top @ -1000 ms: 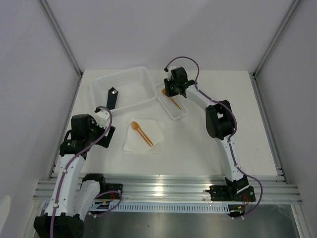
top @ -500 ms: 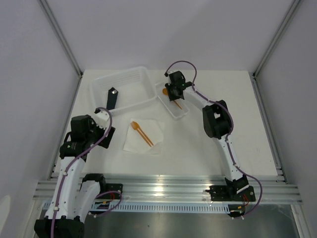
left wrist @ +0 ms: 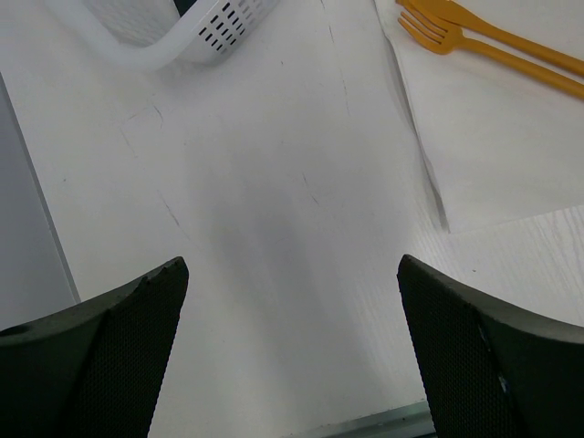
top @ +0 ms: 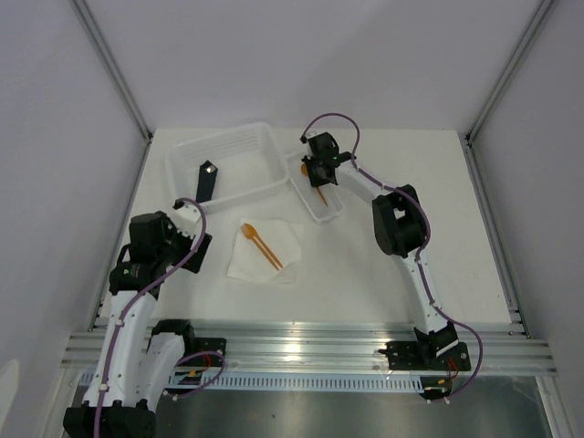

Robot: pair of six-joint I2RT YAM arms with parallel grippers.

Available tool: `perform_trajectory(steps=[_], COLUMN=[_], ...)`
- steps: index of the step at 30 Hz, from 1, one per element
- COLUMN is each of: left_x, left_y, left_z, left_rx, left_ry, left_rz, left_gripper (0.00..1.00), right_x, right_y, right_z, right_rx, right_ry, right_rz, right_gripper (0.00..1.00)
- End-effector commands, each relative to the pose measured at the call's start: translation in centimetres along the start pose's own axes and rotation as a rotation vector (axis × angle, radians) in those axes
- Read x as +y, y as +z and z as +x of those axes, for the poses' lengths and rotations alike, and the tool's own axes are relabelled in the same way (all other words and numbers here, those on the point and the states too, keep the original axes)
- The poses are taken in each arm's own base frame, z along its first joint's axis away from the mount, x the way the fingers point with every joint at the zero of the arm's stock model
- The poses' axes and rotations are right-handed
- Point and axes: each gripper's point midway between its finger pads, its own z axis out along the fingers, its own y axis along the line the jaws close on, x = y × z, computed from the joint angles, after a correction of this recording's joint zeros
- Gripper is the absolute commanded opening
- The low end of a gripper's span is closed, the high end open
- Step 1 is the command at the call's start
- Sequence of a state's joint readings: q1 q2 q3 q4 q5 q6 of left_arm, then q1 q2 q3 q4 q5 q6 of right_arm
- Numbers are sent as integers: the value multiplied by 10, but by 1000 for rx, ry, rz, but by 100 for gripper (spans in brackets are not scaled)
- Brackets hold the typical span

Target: Place the utensils on the paper napkin and roll it up

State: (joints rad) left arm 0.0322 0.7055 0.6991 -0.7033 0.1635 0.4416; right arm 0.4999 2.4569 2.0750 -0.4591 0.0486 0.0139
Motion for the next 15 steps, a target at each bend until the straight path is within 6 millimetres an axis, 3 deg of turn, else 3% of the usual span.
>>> perform_trajectory(steps=[1, 4, 8, 9, 12, 13, 15], left_x=[0, 0, 0, 0, 0, 0, 0], left_y=[-1, -2, -3, -3, -4, -4, -3], left_z=[-6, -6, -7, -7, -6, -5, -5], left_rx=[-34, -38, -44, -45, -45, -45, -46], left_ry=[-8, -6, -5, -4, -3, -2, -3], left_rz=[-8, -10, -11, -15, -16, -16, -17], left_gripper=[99, 100, 100, 100, 100, 99, 100], right_x=[-11, -8, 13, 22, 47, 72, 96], right_y=[-44, -76, -122, -139, -158, -164, -168], right_z=[-50, -84, -108, -104, -92, -73, -53], right_rx=[-116, -218, -337, -348, -390, -387, -373], right_ry=[6, 9, 7, 11, 64, 46, 57], right_rz=[27, 13, -30, -45, -81, -106, -114], right_gripper=[0, 0, 0, 0, 0, 0, 0])
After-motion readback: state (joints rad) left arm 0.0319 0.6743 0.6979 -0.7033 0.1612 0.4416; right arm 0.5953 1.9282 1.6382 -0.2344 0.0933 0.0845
